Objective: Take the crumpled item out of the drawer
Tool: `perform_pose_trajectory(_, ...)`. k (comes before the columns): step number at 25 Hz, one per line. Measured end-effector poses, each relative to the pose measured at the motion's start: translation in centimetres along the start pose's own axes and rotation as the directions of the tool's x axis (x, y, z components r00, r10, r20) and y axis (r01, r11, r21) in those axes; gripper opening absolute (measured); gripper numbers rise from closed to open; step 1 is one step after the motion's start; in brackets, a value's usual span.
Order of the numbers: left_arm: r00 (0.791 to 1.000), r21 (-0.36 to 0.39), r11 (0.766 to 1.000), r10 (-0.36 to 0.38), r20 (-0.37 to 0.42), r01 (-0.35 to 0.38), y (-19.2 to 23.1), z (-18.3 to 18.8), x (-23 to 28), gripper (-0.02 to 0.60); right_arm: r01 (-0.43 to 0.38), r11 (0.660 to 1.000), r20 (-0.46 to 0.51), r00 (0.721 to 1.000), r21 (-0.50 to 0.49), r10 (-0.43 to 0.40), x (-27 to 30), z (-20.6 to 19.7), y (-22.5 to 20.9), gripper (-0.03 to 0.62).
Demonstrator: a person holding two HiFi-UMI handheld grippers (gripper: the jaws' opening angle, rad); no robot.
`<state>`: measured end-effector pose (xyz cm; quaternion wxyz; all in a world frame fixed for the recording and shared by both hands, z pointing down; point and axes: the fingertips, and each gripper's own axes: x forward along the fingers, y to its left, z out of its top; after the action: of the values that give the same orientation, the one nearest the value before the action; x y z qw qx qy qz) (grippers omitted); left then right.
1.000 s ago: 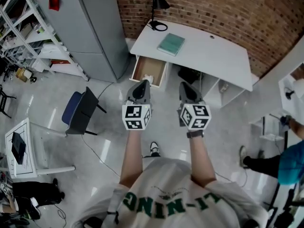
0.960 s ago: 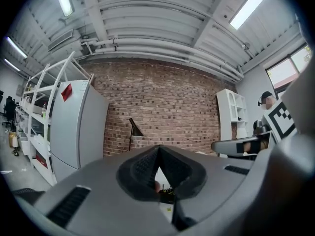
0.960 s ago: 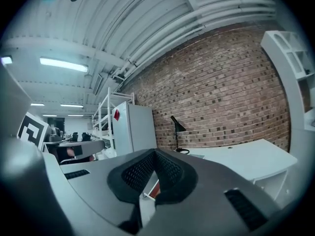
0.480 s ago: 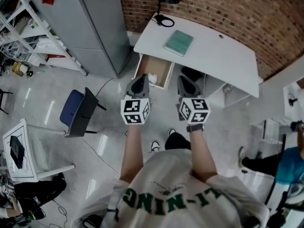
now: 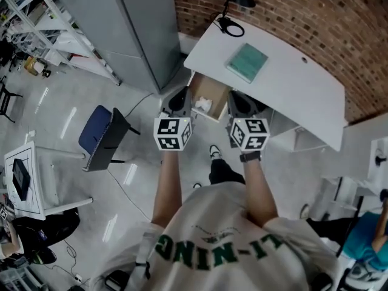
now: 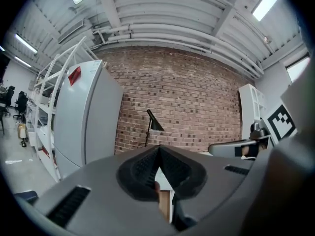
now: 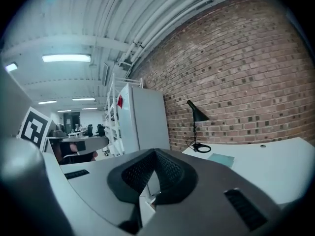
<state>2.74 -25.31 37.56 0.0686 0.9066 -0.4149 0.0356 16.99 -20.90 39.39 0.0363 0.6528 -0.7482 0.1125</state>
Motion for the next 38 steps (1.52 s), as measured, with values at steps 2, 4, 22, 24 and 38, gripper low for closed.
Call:
perform_pose_trajectory(2, 1.0, -0.01, 1.0, 0.017, -0.004, -0.017, 1.3, -0.1, 1.8, -0.006, -0.025, 1.0, -0.018, 1.0, -0.008, 0.025, 2.3, -0.2, -0.6, -0.003)
perform_pose_trajectory(4, 0.999, -0.011, 0.999, 0.034, -0.011, -0.034, 2.5, -0.4, 3.3, -0.005, -0.044, 0.999, -0.042, 0.998, -0.014, 0.043, 4.5, -0.8, -1.3, -0.003)
perform_pose_trajectory(22, 0.991, -0.096, 0.995, -0.051, -0.121, 0.04, 8.4, -10.1, 15.1, -0.005, -0.247, 0.969, -0.467, 0.855, 0.013, 0.224, 18.8, -17.2, -3.2, -0.003)
perform_pose_trajectory(24, 0.989, -0.104, 0.993, -0.068, -0.135, 0.054, 8.7, -11.6, 15.9, -0.005, -0.263, 0.965, -0.507, 0.831, 0.006, 0.23, 19.7, -19.5, -3.4, -0.003)
perform_pose_trajectory(38, 0.965, -0.181, 0.982, 0.001, -0.263, -0.05, 13.0, -24.0, 20.9, -0.005, -0.414, 0.91, -0.748, 0.597, 0.021, 0.289, 27.7, -36.7, -5.9, 0.025)
